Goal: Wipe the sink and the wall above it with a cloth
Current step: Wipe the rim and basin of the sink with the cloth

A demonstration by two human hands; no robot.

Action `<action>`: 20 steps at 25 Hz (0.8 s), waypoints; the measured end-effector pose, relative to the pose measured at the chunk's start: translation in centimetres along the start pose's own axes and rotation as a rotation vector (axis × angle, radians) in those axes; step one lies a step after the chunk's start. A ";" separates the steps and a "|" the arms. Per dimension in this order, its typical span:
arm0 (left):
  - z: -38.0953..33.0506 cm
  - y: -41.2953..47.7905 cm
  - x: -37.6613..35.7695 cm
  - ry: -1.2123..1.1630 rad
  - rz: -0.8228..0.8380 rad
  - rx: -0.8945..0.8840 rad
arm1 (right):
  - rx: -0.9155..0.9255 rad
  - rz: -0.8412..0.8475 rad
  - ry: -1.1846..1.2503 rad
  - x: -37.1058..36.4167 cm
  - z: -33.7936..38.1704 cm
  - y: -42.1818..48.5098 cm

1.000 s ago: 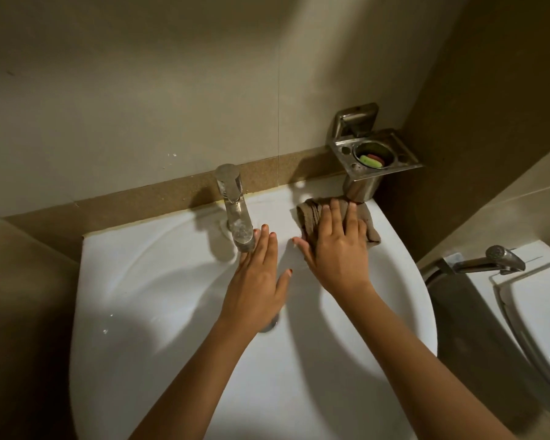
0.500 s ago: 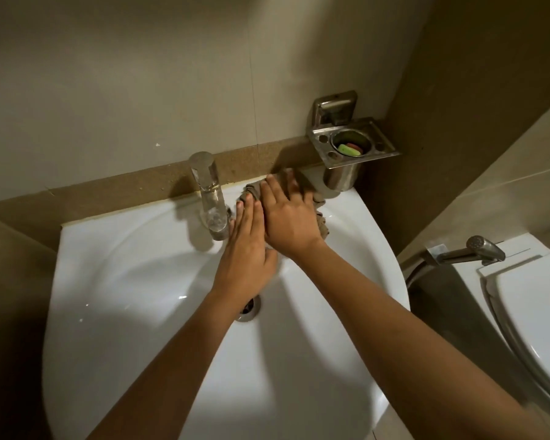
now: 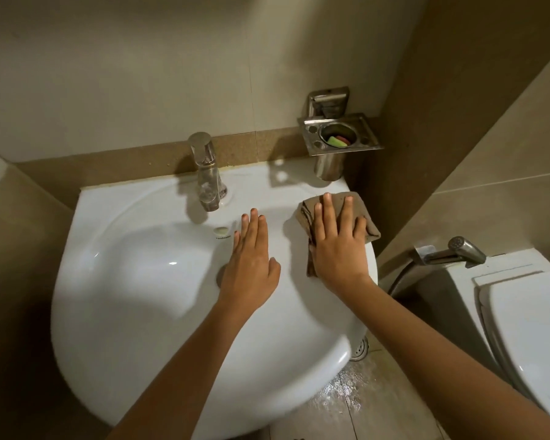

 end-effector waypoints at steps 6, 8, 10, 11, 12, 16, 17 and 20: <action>3.7 -3.0 -1.1 0.117 0.049 0.056 | 0.298 0.122 0.099 -1.7 5.1 2.4; 5.1 -3.6 -1.3 0.160 0.059 0.078 | 0.346 0.179 0.156 -2.4 7.3 2.7; 6.0 -3.9 -1.5 0.163 0.052 0.095 | 0.415 0.215 0.203 -2.8 9.4 2.5; 6.4 -4.1 -1.7 0.162 0.045 0.097 | 0.455 0.230 0.222 -2.9 10.3 2.3; 6.6 -4.2 -1.9 0.158 0.036 0.099 | 0.499 0.243 0.225 -2.9 11.0 2.1; 6.5 -4.4 -2.6 0.108 0.035 0.140 | 0.719 0.324 0.209 -3.2 12.5 0.9; 6.3 -4.5 -2.7 0.095 0.049 0.150 | 0.746 0.344 0.217 -3.3 12.4 0.7; 5.4 -4.2 -2.8 0.071 0.109 0.162 | 0.748 0.353 0.183 -2.9 10.2 0.4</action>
Point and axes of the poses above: each hand's wrist, its own y-axis towards the middle knuckle, its own x-axis out of the back of the hand, z = x × y, the point moved 4 cm from there along y, towards the middle knuckle, and after that the axes turned 3 degrees about -y, right-handed, at the moved point
